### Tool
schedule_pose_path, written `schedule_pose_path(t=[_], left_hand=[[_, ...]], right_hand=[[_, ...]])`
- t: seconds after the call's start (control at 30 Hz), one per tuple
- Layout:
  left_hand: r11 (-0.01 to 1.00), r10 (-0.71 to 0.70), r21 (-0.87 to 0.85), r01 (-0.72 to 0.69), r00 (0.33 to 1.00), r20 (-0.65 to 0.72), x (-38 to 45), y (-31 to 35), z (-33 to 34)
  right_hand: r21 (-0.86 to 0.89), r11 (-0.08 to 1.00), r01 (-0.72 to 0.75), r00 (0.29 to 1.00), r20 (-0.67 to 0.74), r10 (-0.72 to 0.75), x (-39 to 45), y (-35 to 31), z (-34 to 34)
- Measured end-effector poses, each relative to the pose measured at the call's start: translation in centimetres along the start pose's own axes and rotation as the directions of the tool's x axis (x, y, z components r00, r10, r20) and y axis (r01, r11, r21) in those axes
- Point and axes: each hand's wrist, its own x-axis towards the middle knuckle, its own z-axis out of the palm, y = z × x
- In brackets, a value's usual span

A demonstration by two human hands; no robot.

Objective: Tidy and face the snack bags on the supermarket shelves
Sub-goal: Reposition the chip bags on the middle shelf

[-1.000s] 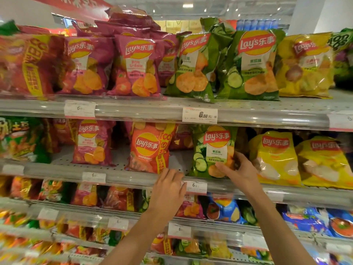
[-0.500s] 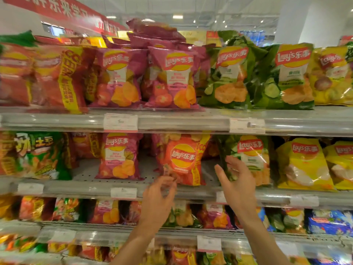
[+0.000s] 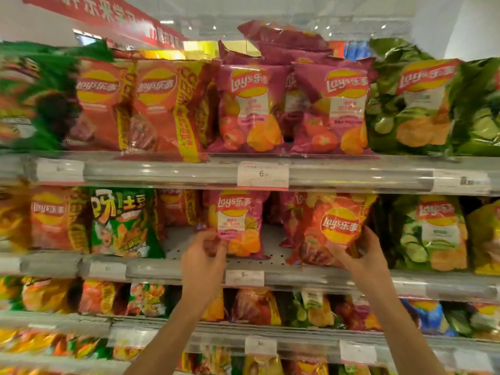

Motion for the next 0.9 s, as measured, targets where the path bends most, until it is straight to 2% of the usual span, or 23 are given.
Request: schedule_pose_path(t=[0.13, 0.3, 0.43, 0.73, 0.9], left_hand=[[0.998, -0.030, 0.051, 0.030, 1.000, -0.009, 1.8, -0.6, 0.6], [0.968, -0.246, -0.010, 0.252, 0.953, 0.178, 3.9, -0.4, 1.4], [0.940, -0.318, -0.030, 0.340, 0.905, 0.281, 5.5, -0.6, 2.3], [0.906, -0.371, -0.077, 0.416, 0.869, 0.329, 7.0, -0.9, 2.7], [0.919, -0.337, -0.111, 0.378, 0.901, 0.274, 5.8, 0.5, 2.9]], right_hand=[[-0.037, 0.998, -0.046, 0.994, 0.100, 0.050, 1.3, -0.3, -0.5], [-0.055, 0.997, -0.060, 0.981, 0.181, 0.069, 2.9, -1.2, -0.8], [-0.006, 0.999, -0.051, 0.971, 0.233, 0.051, 3.5, -1.6, -0.6], [0.059, 0.997, -0.058, 0.980, 0.195, 0.045, 3.4, -1.6, -0.5], [0.126, 0.990, -0.057, 0.990, 0.138, 0.040, 3.3, -2.2, -2.1]])
